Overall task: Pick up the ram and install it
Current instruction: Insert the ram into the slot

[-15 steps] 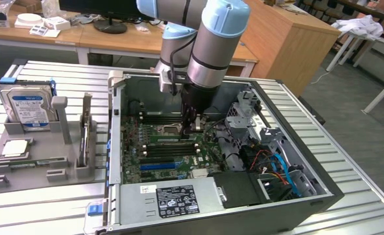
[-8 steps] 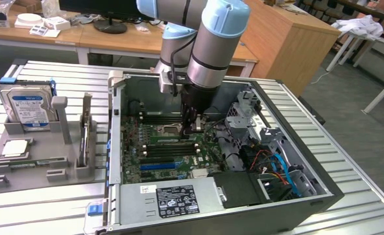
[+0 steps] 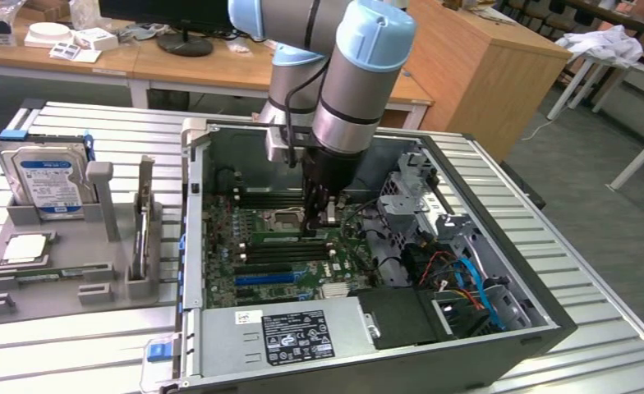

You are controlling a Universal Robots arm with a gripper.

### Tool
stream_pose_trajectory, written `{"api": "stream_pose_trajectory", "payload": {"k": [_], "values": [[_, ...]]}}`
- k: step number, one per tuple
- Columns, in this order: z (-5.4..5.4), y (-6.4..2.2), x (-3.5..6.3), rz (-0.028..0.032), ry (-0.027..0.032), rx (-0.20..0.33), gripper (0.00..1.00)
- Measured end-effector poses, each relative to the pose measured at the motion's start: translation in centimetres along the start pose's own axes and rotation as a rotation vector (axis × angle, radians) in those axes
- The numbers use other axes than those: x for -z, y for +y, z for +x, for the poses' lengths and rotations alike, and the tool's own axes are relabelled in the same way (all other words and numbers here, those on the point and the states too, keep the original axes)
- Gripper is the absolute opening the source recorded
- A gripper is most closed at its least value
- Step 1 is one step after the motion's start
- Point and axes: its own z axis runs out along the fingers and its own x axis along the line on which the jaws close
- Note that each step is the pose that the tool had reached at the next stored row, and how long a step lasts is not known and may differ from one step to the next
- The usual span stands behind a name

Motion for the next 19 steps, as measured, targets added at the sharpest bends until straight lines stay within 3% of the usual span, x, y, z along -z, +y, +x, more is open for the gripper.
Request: {"api": "stream_pose_trajectory", "payload": {"k": [7,19], "values": [[0.01,-0.02,-0.57,0.0,0.0002,0.0,0.12],[0.3,-0.02,-0.58,0.0,0.0,0.0,0.12]]}}
